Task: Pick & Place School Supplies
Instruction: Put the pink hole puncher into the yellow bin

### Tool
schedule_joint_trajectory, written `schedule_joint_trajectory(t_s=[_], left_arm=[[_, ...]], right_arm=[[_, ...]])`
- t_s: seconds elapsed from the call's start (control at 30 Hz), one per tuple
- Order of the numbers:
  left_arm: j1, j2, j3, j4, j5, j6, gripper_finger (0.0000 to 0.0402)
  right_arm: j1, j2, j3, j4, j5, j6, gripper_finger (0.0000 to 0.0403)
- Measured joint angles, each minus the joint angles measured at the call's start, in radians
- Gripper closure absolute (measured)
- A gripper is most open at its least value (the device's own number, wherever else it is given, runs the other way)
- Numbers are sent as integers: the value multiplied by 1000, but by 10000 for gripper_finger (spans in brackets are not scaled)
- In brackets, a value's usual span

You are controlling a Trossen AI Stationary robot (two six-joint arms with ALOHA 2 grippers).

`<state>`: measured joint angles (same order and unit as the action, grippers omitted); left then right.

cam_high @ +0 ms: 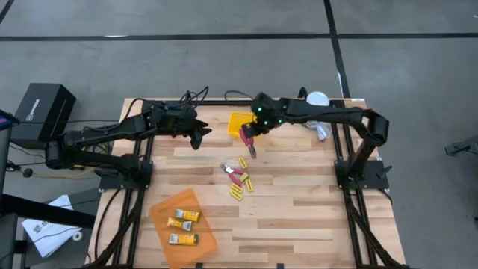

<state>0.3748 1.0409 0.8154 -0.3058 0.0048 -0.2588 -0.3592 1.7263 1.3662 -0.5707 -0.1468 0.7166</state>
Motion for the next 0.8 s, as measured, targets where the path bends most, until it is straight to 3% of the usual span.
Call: schedule_joint_trajectory(t_s=[0.3, 0.63, 0.8], left_arm=[[0, 0, 0, 0, 0, -1, 257], [0, 0, 0, 0, 0, -7, 257], [0, 0, 0, 0, 0, -7, 257]], right_arm=[[-107, -2, 122, -49, 5, -284, 376], [-203, 171, 377, -238, -67, -680, 376], [-207, 283, 525, -298, -133, -783, 376]])
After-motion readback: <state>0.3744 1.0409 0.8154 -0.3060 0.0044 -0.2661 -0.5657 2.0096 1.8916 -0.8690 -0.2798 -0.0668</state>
